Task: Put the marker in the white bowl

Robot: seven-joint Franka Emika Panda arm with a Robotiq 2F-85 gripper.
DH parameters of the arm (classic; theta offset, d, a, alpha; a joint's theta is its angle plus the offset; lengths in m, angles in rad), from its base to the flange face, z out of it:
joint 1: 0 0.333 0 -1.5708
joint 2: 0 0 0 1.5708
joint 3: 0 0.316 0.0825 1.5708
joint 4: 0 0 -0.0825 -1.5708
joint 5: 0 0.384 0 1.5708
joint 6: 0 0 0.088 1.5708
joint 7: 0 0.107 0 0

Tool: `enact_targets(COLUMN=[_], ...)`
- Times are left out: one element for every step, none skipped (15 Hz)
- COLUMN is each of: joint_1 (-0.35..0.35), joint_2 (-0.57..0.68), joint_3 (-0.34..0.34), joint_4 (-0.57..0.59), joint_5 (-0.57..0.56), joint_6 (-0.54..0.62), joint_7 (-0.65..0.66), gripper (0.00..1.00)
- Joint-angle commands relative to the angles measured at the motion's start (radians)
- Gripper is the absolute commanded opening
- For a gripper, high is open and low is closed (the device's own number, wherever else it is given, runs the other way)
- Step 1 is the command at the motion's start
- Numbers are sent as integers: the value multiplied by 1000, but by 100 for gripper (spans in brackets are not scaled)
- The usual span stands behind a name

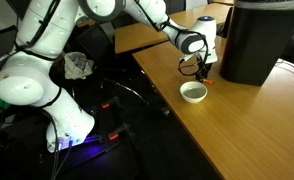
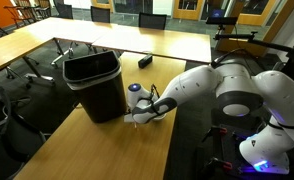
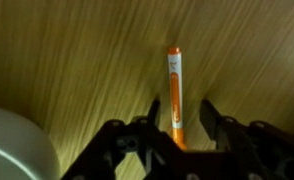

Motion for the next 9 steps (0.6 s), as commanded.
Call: enact_targets(joint_1=[19,20,17,16,20,16,17,19,20], joint_2=[19,16,9,4,-6,-19,-40,-57,-86], joint_3=[-21,-22,-19,-16,-19,-12,-7,-6,-3], joint_4=[49,52,54,54,44,36,18,1,-28], joint_5=[-13,-16,-15,-13,-20,-19,-19,-21,-20], joint_6=[-47,-68,-97,-117,-134,-150,-169,-178,-191], joint_7=[37,36,33,33,32,19,12,10,5], gripper=[16,10,2,0,0,3,3,3,3])
